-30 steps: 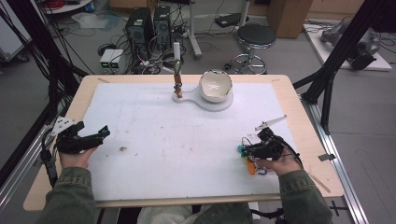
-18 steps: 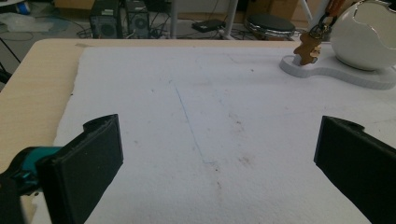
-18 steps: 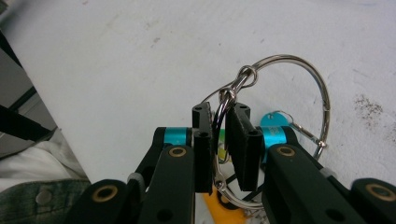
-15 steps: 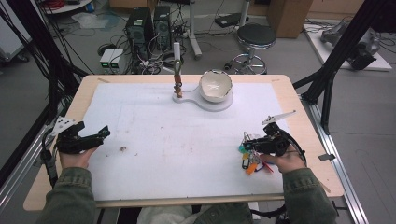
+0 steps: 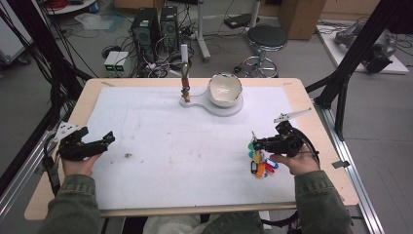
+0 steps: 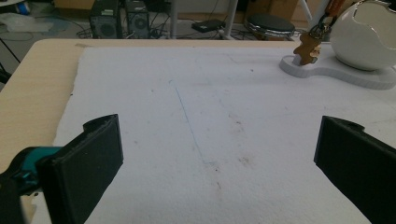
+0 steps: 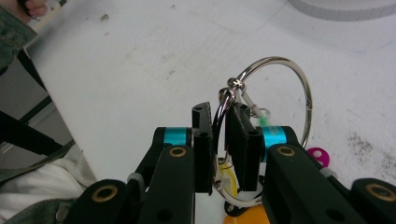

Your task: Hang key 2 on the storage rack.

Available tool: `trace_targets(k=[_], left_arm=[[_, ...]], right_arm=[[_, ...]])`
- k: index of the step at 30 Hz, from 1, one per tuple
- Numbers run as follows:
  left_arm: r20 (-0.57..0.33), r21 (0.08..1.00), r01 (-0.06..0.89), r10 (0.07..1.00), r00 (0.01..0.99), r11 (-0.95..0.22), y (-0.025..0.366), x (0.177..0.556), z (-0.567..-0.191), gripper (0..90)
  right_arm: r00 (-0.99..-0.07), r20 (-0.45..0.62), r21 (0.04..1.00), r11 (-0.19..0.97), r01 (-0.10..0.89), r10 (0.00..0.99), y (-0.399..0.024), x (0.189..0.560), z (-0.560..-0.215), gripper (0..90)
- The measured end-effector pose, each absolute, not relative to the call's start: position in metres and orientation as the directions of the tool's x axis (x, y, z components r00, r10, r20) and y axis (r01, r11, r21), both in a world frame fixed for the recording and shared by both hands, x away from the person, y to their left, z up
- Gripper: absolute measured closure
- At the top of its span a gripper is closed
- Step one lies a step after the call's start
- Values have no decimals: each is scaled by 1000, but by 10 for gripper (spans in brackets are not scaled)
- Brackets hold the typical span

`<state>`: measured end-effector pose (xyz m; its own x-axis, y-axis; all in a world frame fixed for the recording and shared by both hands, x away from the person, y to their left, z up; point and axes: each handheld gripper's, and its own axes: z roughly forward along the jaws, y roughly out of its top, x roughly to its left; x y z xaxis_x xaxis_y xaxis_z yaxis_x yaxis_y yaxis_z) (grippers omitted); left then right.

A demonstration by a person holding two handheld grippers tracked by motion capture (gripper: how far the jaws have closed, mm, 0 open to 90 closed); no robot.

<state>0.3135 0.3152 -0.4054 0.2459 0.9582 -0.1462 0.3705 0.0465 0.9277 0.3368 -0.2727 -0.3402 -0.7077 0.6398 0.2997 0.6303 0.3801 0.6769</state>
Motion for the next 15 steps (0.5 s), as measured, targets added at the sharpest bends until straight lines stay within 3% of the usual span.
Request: trace_targets(k=[15], left_arm=[[-146, 928, 371, 957, 250, 44, 315, 314, -405, 17]], right_arm=[[-736, 301, 709, 373, 598, 607, -259, 342, -320, 805]])
